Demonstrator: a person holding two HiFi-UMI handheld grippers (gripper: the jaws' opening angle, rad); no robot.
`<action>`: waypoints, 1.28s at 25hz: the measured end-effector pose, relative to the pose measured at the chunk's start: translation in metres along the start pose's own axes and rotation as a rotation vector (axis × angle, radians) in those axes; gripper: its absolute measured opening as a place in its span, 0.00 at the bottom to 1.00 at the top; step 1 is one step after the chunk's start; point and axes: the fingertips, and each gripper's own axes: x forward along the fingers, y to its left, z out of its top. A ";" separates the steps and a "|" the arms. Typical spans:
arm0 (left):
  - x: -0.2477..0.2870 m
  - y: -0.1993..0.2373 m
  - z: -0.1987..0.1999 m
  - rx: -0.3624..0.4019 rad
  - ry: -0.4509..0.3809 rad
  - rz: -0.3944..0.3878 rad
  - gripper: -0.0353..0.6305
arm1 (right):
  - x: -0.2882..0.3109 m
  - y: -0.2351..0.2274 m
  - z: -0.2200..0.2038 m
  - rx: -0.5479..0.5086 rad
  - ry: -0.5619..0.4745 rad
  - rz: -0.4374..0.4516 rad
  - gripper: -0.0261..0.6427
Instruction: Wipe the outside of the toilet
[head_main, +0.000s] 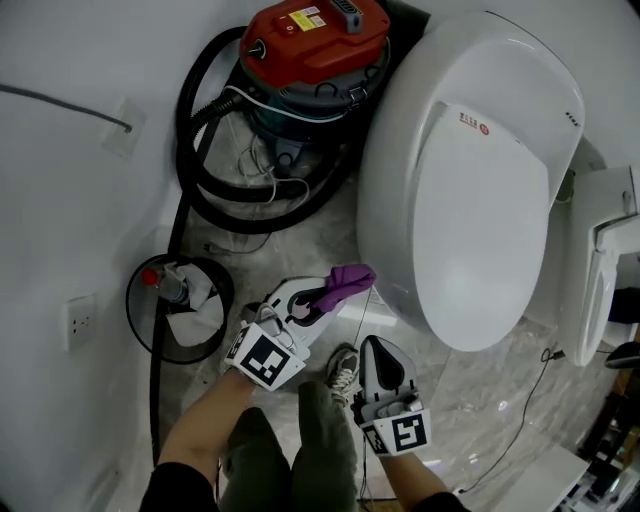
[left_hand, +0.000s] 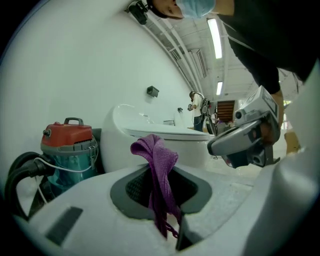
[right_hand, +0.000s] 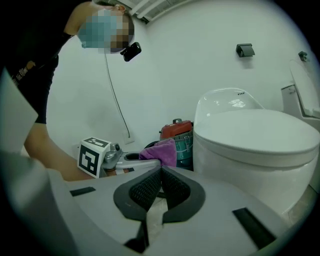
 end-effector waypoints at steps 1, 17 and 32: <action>0.006 0.000 -0.004 0.010 -0.013 -0.018 0.15 | 0.004 -0.002 -0.005 -0.009 -0.008 -0.001 0.04; 0.065 0.007 -0.041 0.081 -0.138 -0.158 0.15 | 0.034 -0.029 -0.068 -0.231 -0.071 0.112 0.04; 0.109 0.096 -0.028 0.029 -0.090 -0.014 0.16 | 0.043 0.010 -0.045 -0.336 -0.026 0.289 0.04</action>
